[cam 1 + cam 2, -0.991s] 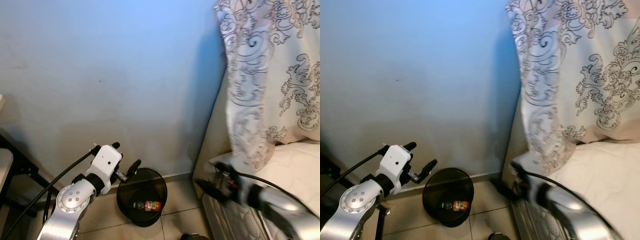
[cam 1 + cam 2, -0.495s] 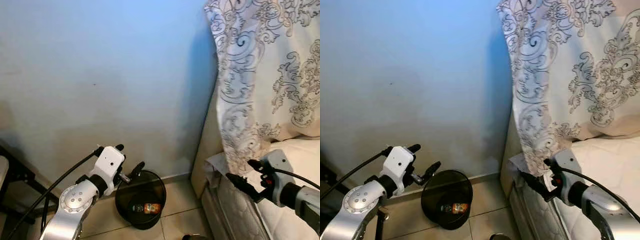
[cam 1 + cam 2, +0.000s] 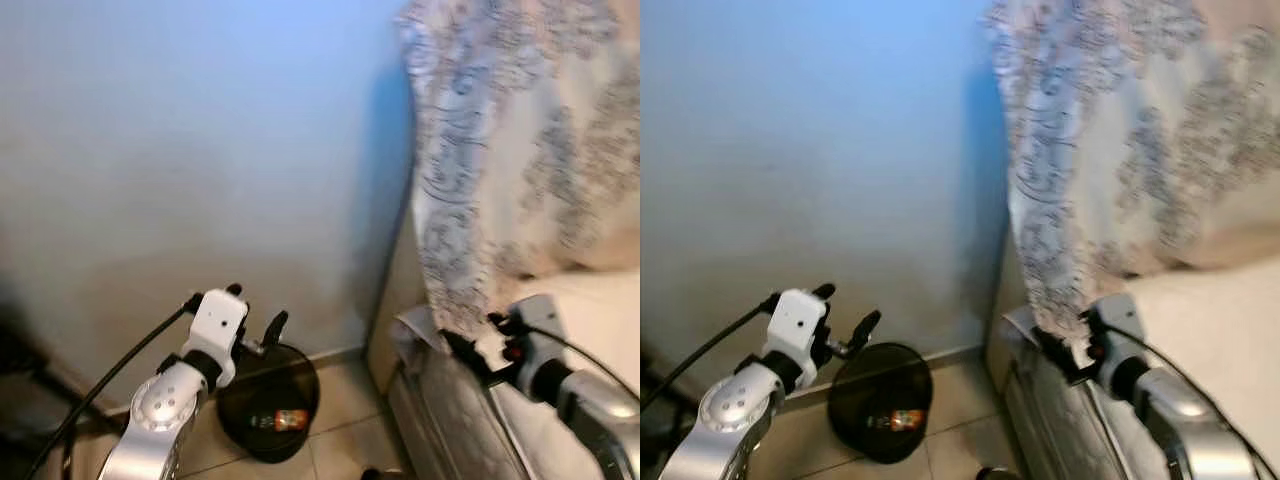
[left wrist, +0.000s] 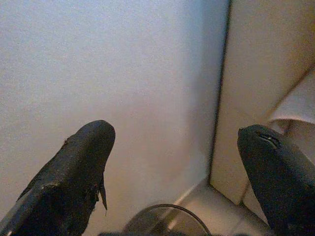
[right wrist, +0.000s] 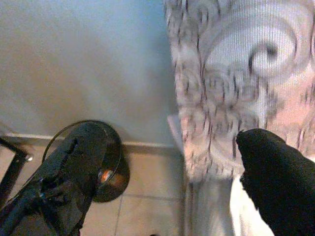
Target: Clean up the room
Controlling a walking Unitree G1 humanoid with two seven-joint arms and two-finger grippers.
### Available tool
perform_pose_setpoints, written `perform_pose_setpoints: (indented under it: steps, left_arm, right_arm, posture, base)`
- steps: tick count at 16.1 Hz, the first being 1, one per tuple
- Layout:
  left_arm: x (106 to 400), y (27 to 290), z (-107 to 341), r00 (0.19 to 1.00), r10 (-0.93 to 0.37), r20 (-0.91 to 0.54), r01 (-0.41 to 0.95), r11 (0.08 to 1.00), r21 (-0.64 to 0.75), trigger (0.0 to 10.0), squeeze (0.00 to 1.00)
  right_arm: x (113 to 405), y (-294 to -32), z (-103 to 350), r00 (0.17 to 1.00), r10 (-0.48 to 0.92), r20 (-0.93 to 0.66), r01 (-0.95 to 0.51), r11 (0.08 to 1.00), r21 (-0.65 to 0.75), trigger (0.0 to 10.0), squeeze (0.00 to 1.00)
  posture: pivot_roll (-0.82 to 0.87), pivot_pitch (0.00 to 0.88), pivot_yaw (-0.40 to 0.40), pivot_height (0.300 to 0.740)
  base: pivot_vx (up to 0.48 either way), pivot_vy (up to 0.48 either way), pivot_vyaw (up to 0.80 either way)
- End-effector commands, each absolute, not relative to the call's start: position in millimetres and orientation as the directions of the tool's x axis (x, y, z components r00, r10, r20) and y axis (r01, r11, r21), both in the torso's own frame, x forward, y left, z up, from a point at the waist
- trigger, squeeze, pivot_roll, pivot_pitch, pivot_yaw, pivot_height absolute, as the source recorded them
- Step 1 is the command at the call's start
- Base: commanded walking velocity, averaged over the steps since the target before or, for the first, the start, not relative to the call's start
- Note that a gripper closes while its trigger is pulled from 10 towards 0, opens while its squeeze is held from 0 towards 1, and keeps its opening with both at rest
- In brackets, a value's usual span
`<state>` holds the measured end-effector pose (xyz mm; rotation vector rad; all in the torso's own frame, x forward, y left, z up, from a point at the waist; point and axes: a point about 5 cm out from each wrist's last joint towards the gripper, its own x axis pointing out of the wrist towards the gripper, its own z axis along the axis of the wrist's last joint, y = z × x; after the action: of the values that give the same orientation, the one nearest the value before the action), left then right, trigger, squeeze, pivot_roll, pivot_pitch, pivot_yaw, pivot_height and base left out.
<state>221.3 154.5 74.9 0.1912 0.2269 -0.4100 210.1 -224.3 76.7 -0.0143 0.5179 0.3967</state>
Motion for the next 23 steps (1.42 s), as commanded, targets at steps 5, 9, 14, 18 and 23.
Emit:
perform_pose_setpoints:
  steps: [5,9,14,18,23]
  left_arm:
    - [227,157,69,0.917,-0.324,-0.233,0.369,0.91,0.189,10.0,0.0]
    - [223,156,66,0.919,-0.317,-0.233,0.363,0.911,0.193,10.0,0.0]
    - [221,165,63,0.961,-0.193,-0.196,0.232,0.952,0.2,10.0,0.0]
    - [218,158,66,0.967,-0.195,-0.166,0.222,0.961,0.164,10.0,0.0]
    - [229,154,82,0.973,-0.199,-0.117,0.218,0.961,0.173,10.0,0.0]
  right_arm:
    - [205,-194,68,0.768,0.425,-0.48,-0.425,0.898,0.115,10.0,1.0]
    - [198,-184,58,0.778,0.395,-0.489,-0.384,0.914,0.128,10.0,1.0]
    - [197,-187,53,0.897,0.013,-0.443,-0.001,1.0,0.029,10.0,1.0]
    - [198,-193,63,0.927,-0.1,-0.361,0.089,0.995,-0.048,10.0,1.0]
    - [206,-204,71,0.918,-0.253,-0.307,0.24,0.967,-0.079,10.0,1.0]
  posture:
    - [0.04,0.0,0.006,0.74]
    - [0.05,0.0,0.0,0.74]
    - [0.02,0.0,-0.015,0.74]
    - [0.0,0.0,-0.005,0.74]
    - [0.0,0.0,0.017,0.74]
  base:
    - [0.0,0.0,-0.61]
    - [0.0,0.0,-0.6]
    - [0.0,0.0,-0.58]
    - [0.0,0.0,-0.57]
    - [0.0,-0.192,-0.59]
